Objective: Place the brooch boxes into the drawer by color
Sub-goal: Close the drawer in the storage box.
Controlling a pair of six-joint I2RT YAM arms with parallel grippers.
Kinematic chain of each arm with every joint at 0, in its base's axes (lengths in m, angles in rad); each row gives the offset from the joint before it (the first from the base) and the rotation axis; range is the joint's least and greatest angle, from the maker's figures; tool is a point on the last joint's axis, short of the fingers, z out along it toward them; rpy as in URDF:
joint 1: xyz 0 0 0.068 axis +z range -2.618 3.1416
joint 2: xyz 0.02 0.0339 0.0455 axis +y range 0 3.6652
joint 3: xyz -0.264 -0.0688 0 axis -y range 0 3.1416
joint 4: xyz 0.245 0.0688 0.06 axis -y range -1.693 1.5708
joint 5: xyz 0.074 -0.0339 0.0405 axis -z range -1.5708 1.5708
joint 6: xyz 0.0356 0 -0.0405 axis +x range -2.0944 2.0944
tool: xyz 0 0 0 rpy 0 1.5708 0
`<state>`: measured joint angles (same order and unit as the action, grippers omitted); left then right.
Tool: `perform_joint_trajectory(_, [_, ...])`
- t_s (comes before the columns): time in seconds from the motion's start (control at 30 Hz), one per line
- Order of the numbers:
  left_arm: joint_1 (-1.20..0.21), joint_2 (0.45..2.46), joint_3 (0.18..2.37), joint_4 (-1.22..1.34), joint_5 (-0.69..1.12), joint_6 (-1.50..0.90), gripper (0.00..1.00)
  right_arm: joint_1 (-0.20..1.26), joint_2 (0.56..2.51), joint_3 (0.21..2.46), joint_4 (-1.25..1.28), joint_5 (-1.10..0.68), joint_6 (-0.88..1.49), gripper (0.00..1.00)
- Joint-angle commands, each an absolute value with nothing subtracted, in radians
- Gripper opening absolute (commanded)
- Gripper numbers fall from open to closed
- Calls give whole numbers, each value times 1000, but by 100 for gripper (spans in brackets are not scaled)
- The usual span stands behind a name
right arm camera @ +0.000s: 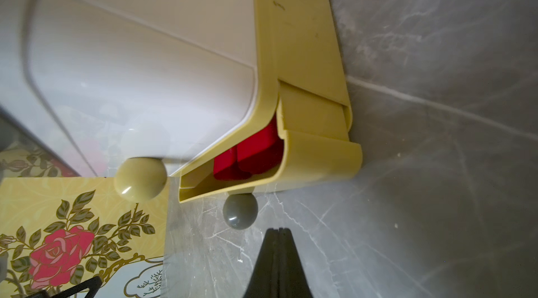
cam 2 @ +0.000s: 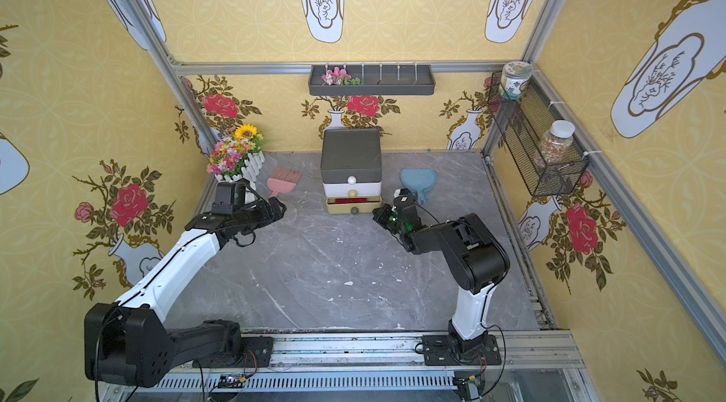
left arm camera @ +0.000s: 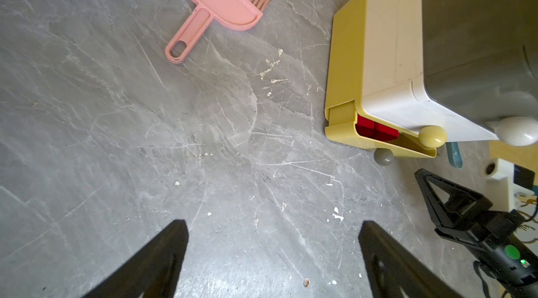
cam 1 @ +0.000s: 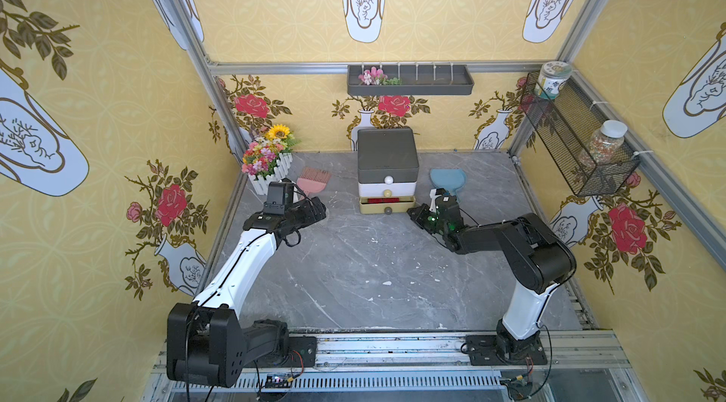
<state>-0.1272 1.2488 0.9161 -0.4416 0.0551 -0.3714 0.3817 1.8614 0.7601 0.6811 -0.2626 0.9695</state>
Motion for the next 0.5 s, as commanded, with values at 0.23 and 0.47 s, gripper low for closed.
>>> perform_joint_trajectory(0.23, [-127, 1259, 913, -437, 39, -364, 97, 370, 1995, 840, 839, -247, 1022, 2])
perform_joint_trajectory(0.47, [-127, 1263, 913, -439, 33, -364, 97, 363, 2052, 876, 890, -246, 1045, 2])
